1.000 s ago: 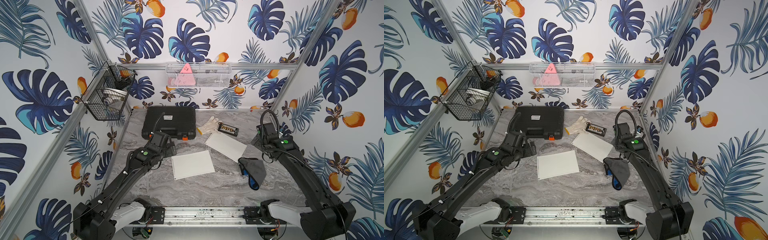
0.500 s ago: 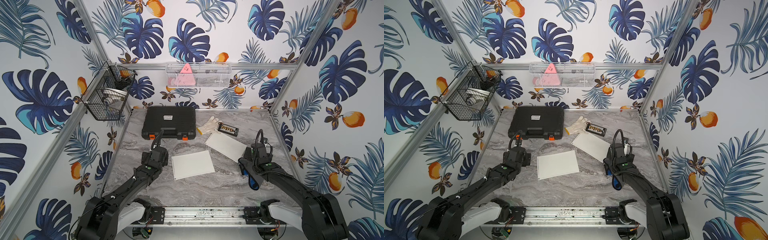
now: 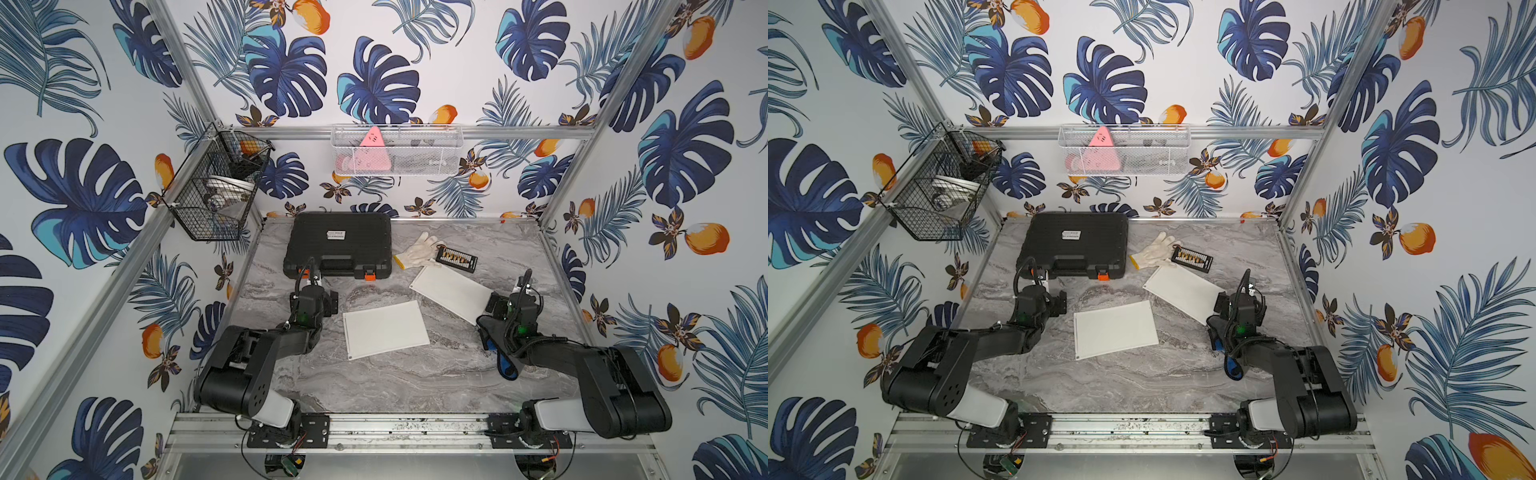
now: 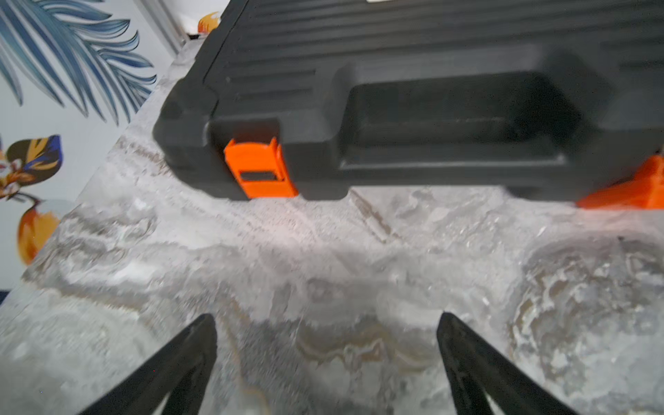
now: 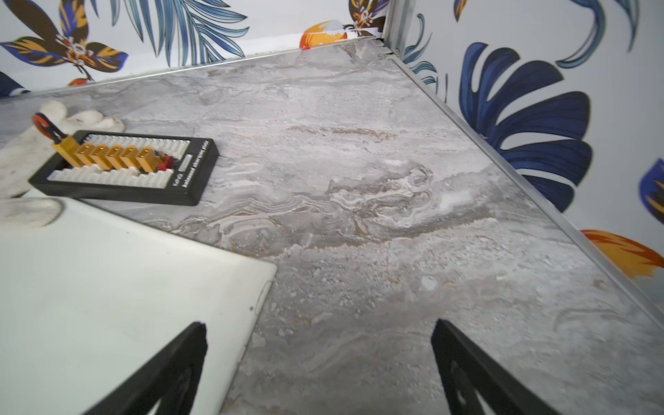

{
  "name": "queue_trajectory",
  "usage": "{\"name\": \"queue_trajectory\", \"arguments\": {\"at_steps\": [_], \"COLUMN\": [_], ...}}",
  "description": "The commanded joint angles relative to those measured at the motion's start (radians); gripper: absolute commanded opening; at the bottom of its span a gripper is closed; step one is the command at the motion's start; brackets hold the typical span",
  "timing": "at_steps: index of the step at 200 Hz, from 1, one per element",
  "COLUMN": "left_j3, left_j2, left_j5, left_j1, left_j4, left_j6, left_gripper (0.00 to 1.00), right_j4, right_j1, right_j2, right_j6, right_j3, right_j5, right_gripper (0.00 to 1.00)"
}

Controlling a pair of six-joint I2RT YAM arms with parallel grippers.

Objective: Wipe the drawing tablet
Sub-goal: Reset both arms

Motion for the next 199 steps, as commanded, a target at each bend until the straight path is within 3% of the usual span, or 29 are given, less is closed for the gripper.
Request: {"name": "queue_trajectory", "arguments": {"at_steps": [1, 10, 32, 52, 72, 91, 161, 199], "left_j3": [-0.072, -0.118, -0.14, -0.097, -0.087, -0.092, -0.092, -0.091], "left_j2": [0.076, 0.103, 0.102, 0.097, 0.1, 0.098, 0.097, 0.1], "left_j5": [0.041, 0.009, 0.011, 0.003, -0.011, -0.011, -0.011, -0.013], "left_j1": [0.029, 0.031, 0.031, 0.035, 0.033, 0.033, 0.032, 0.031], "left_j4": [0.314, 0.447, 0.484, 0.388, 0.375, 0.381, 0.383, 0.386], "left_j6": [0.009, 0.009, 0.01, -0.005, -0.002, -0.001, 0.002, 0.003], "left_gripper": [0.99, 0.99, 0.99, 0.99, 0.99, 0.99, 0.99, 0.99], "right_j4": [0.164, 0.213, 0.348, 0.431, 0.247, 0.347, 0.31, 0.277], "right_j1": [-0.01, -0.017, -0.037, -0.067, -0.105, -0.107, -0.106, -0.136], "right_j2": [0.041, 0.067, 0.144, 0.246, 0.222, 0.241, 0.237, 0.235], "right_j6": [-0.075, -0.081, -0.084, -0.051, 0.0, -0.023, -0.025, -0.01], "right_j3": [0.025, 0.013, -0.025, -0.004, 0.061, 0.037, 0.046, 0.059], "right_j5": [-0.075, -0.084, -0.119, -0.082, -0.116, -0.104, -0.123, -0.198], "right_gripper": [1.0, 1.0, 1.0, 1.0, 1.0, 1.0, 1.0, 1.0]}}
